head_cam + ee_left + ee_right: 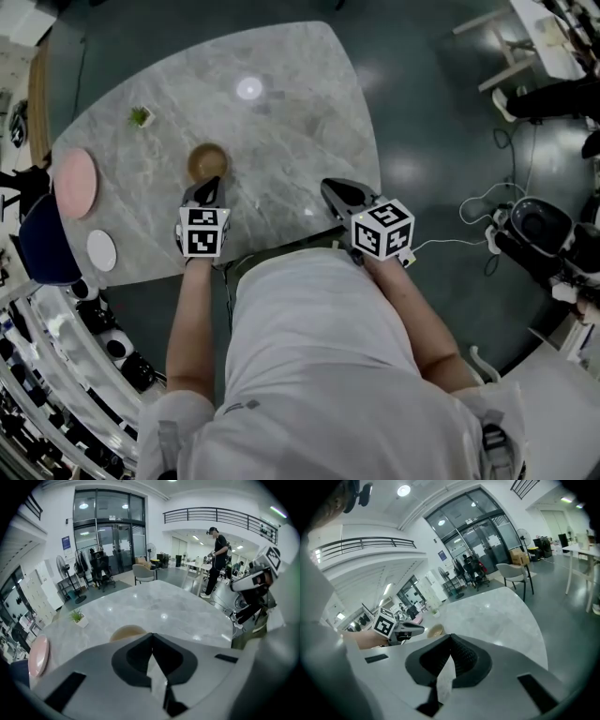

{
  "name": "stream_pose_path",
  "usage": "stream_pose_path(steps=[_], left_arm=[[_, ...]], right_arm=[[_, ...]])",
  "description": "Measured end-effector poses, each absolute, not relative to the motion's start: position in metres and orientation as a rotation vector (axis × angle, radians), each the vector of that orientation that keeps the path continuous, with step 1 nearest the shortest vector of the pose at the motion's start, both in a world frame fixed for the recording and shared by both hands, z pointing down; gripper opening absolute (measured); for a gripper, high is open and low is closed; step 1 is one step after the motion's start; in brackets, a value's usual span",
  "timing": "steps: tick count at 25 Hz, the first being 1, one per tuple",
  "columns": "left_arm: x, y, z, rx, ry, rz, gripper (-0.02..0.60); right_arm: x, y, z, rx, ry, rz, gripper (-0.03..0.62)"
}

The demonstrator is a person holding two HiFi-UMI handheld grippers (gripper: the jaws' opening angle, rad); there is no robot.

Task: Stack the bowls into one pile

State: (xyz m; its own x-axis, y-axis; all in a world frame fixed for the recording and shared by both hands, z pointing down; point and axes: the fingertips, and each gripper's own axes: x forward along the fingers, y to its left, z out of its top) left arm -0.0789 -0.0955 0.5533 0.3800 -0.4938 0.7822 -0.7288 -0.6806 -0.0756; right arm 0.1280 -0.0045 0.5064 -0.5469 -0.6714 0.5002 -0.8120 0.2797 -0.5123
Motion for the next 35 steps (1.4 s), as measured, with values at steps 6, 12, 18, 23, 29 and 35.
stream_pose_path(steps=[6, 12, 18, 23, 29, 35], left_arm=[[-0.084, -0.089, 0.526, 2.36, -1.151, 1.07, 0.003], [-0.093, -0.088, 0.476, 2.391, -1.275, 0.877, 0.003], [-0.104, -0.086, 0.416, 2.421, -1.397, 0.661, 0.003], [-0.108, -0.087, 0.377, 2.441, -1.476, 0.492, 0.005], [-0.113, -0.081, 0.336, 2.518, -1.509, 0.294, 0.003], [-0.111, -0.076, 0.313, 2.555, -1.526, 0.173, 0.005]], right_arm=[[0.098, -0.033, 0.489, 1.216, -2.462, 1.013, 0.009], [0.076, -0.052, 0.458, 1.087, -2.556, 0.947, 0.009], [0.053, -0.063, 0.409, 0.996, -2.667, 0.84, 0.009], [0.04, -0.069, 0.375, 0.942, -2.765, 0.722, 0.009], [0.016, -0.07, 0.337, 0.89, -2.85, 0.499, 0.009], [0.006, -0.07, 0.318, 0.876, -2.89, 0.408, 0.009]])
